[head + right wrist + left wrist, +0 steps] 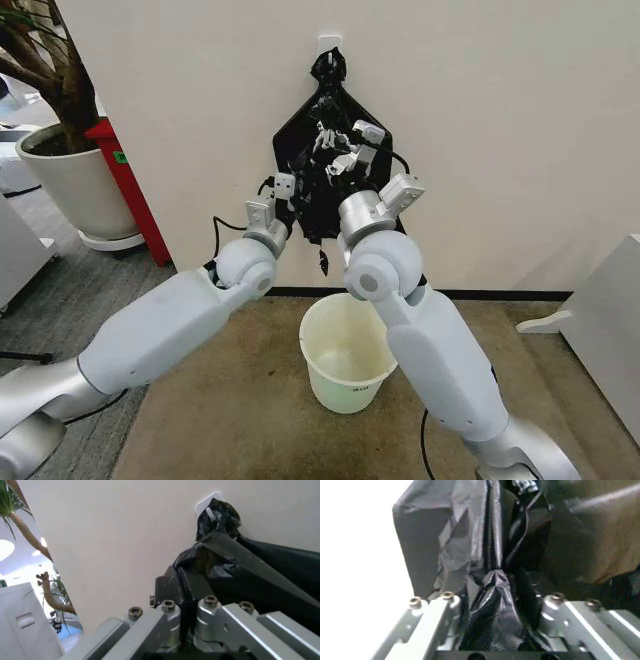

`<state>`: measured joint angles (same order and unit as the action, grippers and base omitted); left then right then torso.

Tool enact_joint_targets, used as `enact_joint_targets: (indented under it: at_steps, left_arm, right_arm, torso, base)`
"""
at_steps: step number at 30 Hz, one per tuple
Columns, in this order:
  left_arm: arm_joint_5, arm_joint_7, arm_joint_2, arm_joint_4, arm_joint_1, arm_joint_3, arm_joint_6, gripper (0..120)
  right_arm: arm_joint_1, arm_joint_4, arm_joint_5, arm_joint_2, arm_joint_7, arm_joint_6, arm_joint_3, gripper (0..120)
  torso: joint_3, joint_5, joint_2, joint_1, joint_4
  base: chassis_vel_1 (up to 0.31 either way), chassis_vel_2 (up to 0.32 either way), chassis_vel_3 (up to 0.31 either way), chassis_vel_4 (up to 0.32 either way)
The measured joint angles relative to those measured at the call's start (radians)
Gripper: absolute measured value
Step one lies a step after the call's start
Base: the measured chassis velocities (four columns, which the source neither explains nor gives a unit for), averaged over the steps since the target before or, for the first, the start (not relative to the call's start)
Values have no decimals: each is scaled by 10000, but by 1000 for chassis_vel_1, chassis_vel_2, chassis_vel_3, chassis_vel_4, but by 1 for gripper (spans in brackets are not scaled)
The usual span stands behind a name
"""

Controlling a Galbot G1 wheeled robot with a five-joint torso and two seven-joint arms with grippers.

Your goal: Place the garbage bag over the trash bin.

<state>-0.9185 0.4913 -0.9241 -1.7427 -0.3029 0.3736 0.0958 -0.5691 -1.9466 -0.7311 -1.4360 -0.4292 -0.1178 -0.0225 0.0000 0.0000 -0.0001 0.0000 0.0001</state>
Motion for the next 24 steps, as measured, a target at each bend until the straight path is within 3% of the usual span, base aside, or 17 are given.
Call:
enact_joint_targets:
  at_steps: [4, 7, 14, 20, 24]
  left_arm:
    - [9, -2, 58, -107, -106, -152, -30, 18]
    - [51, -3, 134, -298, -365, -492, -73, 3]
    - [158, -111, 227, -479, -862, -1353, -186, 0]
    - [174, -149, 192, -493, -890, -1585, -241, 0]
    - [220, -152, 85, -430, -859, -1592, -256, 0]
  right_arm:
    - [-6, 27, 14, -36, 18, 5, 6, 0]
    - [-42, 120, 68, -44, 46, 21, 6, 0]
    - [-241, 367, 216, -5, 167, 77, 228, 0]
    - [-290, 449, 255, 27, 169, 46, 357, 0]
    - [-300, 426, 345, -26, 164, 0, 439, 11]
  torso:
    - [0, 0, 0, 0, -1]
    - [0, 0, 0, 0, -1]
    - [0, -1, 0, 0, 0]
    - [0, 1, 1, 0, -1]
    - [0, 1, 1, 0, -1]
  base:
    - [0, 0, 0, 0]
    - [0, 0, 0, 0]
    - [0, 0, 0, 0]
    - [0, 0, 0, 0]
    - [0, 0, 0, 0]
